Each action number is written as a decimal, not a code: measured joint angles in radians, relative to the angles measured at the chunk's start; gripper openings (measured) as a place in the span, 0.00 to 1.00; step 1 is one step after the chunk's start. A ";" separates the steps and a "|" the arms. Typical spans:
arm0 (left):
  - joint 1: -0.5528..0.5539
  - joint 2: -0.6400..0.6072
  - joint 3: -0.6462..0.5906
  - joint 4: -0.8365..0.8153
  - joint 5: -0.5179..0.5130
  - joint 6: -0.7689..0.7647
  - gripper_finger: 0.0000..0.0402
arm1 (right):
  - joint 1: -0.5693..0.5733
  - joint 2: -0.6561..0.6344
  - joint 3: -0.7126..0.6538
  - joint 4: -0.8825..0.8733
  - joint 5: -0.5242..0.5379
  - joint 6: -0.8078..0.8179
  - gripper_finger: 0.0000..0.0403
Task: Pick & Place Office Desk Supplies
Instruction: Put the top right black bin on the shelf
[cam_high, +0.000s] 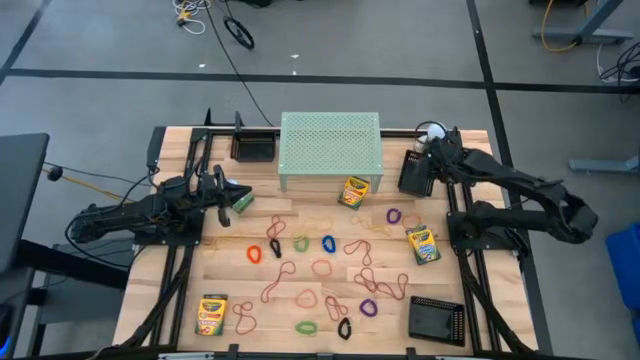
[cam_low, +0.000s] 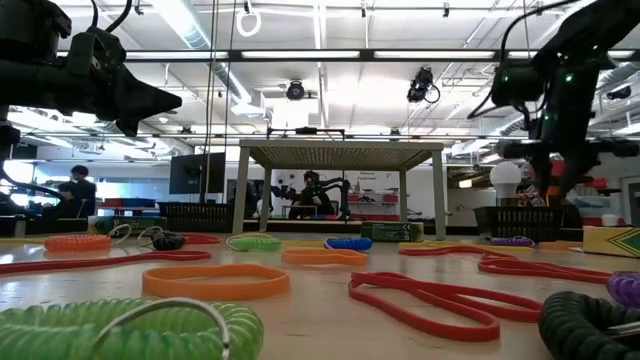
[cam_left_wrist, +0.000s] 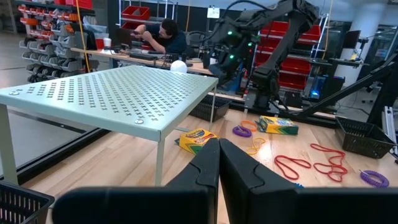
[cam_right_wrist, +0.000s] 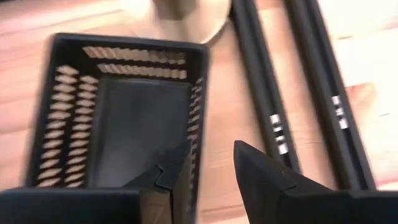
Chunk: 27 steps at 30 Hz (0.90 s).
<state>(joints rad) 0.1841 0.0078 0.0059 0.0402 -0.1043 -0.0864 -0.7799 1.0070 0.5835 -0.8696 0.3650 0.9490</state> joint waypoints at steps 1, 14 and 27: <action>0.000 0.000 0.000 0.000 0.000 0.000 0.03 | -0.015 0.016 0.000 0.013 -0.012 -0.015 0.32; 0.000 0.000 0.000 0.000 0.000 0.000 0.03 | -0.082 0.200 0.000 0.110 -0.093 -0.053 0.31; 0.000 0.000 0.000 0.000 0.000 0.000 0.03 | -0.074 0.163 0.033 0.067 -0.097 -0.072 0.04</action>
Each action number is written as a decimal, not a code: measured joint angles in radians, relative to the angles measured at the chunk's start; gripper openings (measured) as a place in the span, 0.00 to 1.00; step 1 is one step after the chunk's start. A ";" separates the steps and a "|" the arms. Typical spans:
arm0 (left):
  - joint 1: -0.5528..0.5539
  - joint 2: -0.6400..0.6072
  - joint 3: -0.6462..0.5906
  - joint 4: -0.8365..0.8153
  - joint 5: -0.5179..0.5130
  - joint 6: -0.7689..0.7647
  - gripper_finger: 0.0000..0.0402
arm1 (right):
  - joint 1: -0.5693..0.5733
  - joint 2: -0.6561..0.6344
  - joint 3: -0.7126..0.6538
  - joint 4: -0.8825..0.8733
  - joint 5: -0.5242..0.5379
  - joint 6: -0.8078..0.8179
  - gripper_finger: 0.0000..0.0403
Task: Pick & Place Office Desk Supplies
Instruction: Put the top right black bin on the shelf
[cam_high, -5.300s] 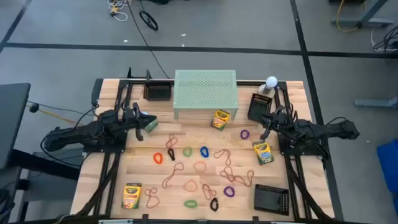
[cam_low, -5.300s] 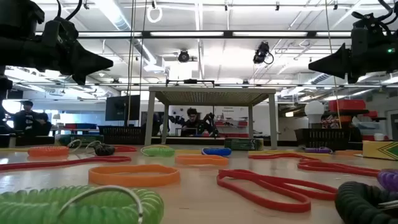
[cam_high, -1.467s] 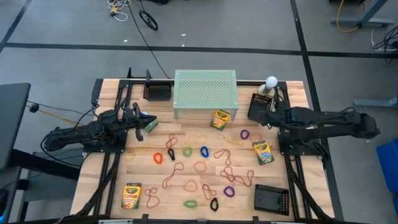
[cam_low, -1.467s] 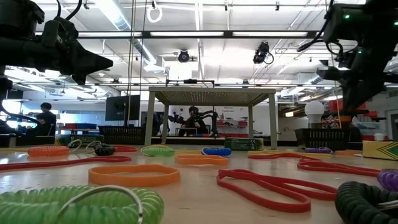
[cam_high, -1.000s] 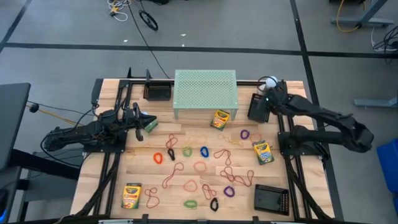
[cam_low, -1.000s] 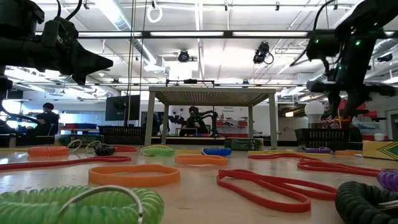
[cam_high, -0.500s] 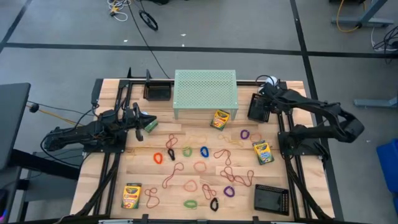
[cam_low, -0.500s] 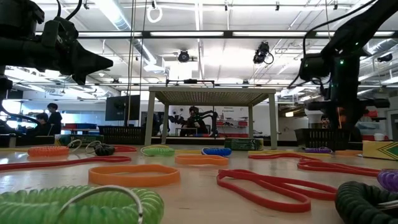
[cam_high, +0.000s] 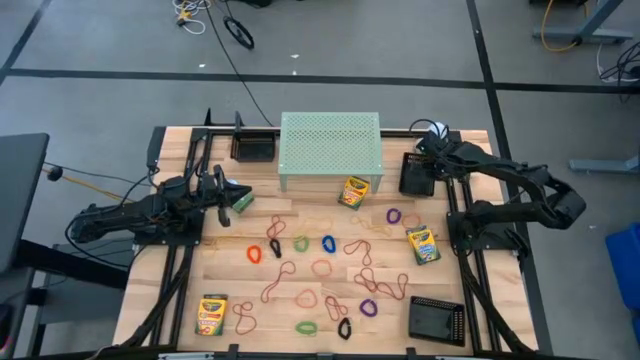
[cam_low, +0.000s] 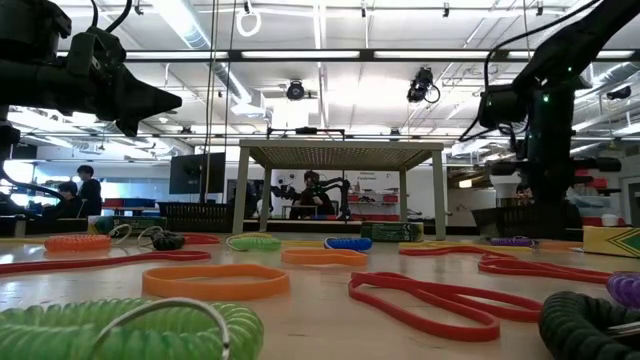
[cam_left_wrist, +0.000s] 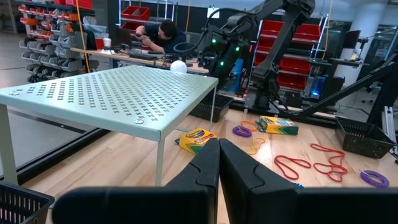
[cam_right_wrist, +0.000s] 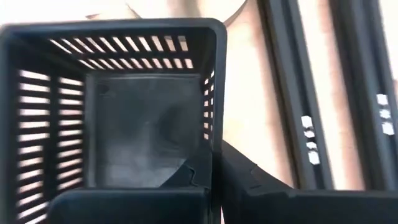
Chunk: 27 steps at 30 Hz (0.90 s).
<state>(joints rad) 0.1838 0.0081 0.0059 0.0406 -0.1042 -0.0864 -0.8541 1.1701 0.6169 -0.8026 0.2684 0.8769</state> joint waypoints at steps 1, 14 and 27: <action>0.000 0.000 0.000 0.000 0.000 0.000 0.03 | 0.004 -0.012 0.014 -0.028 -0.001 0.000 0.05; 0.000 0.000 0.000 0.000 0.000 0.000 0.03 | 0.163 -0.090 0.387 -0.346 0.084 -0.023 0.03; 0.000 0.000 0.000 0.000 0.000 0.000 0.03 | 0.202 0.147 0.829 -0.176 0.065 -0.455 0.03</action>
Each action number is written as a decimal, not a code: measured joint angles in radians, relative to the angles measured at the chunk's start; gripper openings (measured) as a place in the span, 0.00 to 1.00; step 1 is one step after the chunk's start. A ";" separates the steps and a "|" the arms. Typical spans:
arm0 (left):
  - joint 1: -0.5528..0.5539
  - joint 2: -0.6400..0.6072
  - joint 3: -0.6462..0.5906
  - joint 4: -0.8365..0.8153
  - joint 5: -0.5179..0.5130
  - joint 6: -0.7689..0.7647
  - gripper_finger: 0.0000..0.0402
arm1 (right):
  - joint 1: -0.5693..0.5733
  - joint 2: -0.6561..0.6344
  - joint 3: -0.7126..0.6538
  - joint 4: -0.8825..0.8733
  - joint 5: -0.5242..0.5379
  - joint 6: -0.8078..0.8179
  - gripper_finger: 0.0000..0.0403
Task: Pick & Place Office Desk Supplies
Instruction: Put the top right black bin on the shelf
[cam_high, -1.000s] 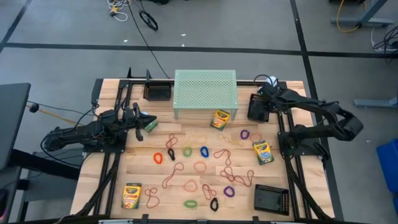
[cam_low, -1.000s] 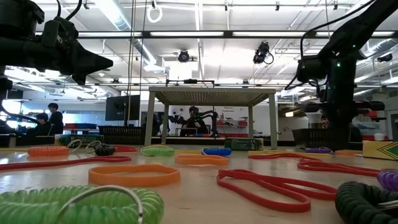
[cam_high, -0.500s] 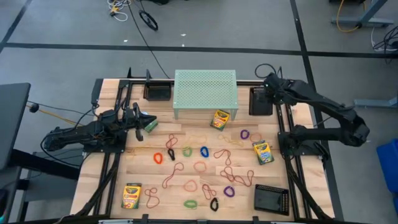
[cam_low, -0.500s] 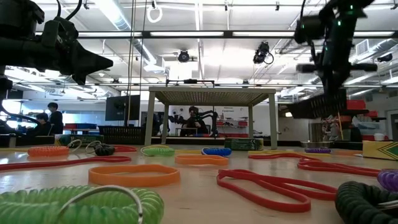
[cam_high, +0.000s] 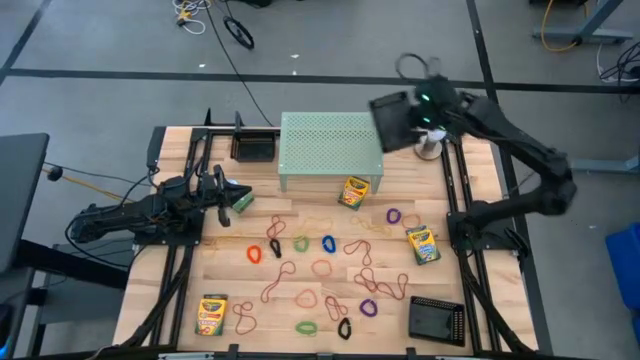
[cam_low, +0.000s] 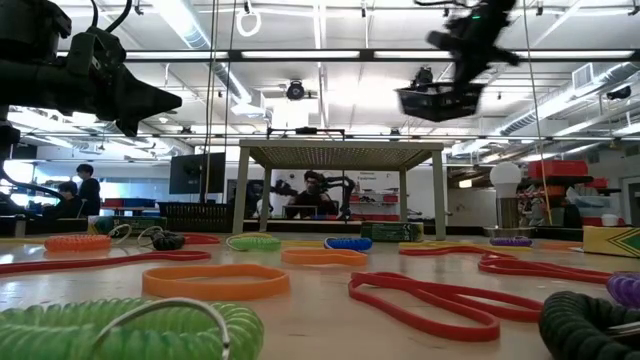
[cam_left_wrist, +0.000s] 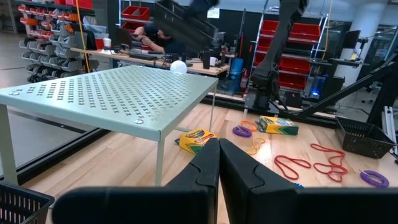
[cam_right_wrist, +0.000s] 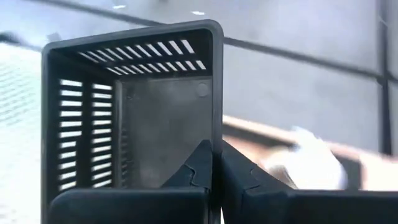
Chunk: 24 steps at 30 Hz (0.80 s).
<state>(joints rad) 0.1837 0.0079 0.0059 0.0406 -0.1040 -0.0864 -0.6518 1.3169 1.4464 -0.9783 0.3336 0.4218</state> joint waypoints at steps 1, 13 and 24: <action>0.000 0.000 0.000 0.000 0.000 0.000 0.03 | 0.000 0.052 0.042 0.023 -0.028 -0.053 0.03; 0.000 0.000 0.000 0.000 0.000 0.000 0.03 | 0.000 0.668 0.697 0.069 -0.424 -0.729 0.03; 0.000 0.000 0.000 0.000 0.000 0.000 0.03 | 0.005 0.852 0.864 0.044 -0.524 -1.013 0.03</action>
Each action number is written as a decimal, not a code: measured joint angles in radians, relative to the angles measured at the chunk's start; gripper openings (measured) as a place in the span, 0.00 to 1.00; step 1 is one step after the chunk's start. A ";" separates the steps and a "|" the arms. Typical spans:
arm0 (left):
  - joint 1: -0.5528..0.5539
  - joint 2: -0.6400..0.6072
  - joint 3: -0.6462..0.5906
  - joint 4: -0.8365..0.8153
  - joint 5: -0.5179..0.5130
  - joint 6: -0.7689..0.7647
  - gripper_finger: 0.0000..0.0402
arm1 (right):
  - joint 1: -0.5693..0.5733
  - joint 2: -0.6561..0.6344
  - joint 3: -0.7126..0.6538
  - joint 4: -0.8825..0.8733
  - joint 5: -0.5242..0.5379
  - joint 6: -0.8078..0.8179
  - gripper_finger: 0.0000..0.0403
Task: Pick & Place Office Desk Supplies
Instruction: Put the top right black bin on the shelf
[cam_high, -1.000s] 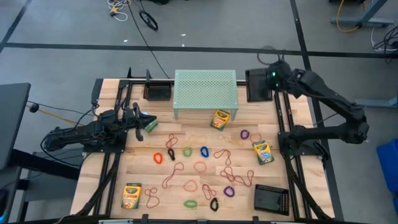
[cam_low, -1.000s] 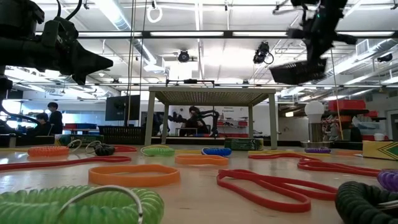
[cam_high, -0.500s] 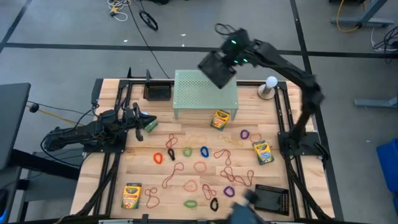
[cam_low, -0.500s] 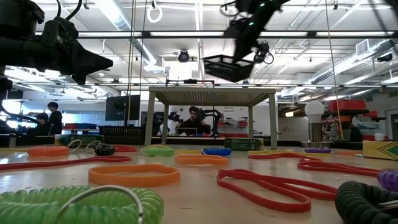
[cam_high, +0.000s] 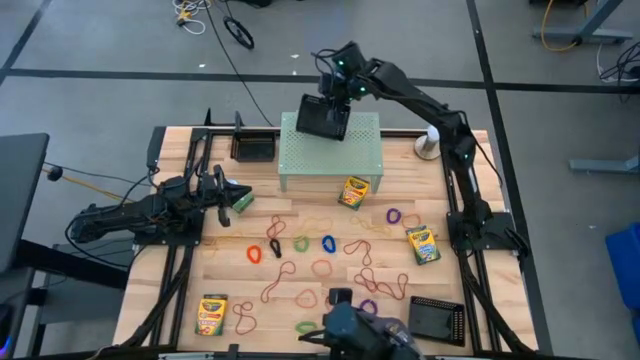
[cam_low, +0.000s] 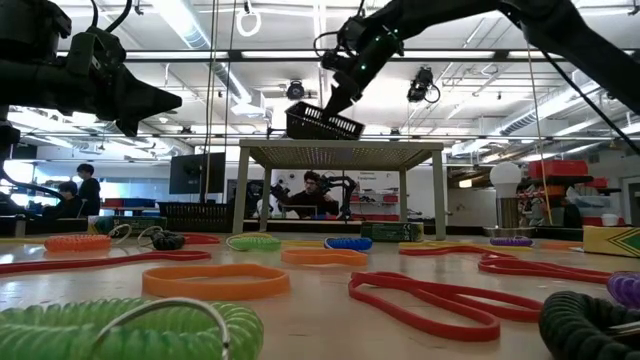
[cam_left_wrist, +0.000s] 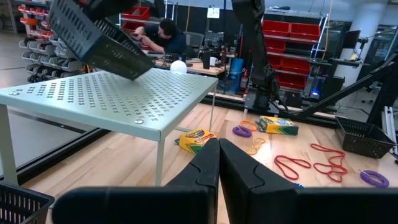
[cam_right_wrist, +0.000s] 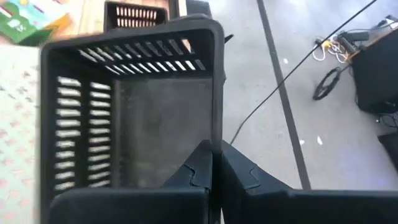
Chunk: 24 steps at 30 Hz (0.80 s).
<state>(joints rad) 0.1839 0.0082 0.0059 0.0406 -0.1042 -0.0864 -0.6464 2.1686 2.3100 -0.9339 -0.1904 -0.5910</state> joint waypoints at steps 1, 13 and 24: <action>0.000 0.000 0.000 0.000 0.000 0.000 0.03 | 0.002 0.005 0.000 -0.002 -0.003 -0.006 0.03; 0.000 0.000 0.000 0.000 0.000 0.000 0.03 | 0.039 0.047 -0.011 0.124 -0.020 -0.058 0.05; 0.000 0.000 0.000 0.000 0.007 0.000 0.03 | 0.068 0.074 -0.011 0.170 -0.015 -0.081 0.06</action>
<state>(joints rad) 0.1839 0.0081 0.0059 0.0402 -0.0971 -0.0864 -0.5783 2.2422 2.2986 -0.7638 -0.2058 -0.6717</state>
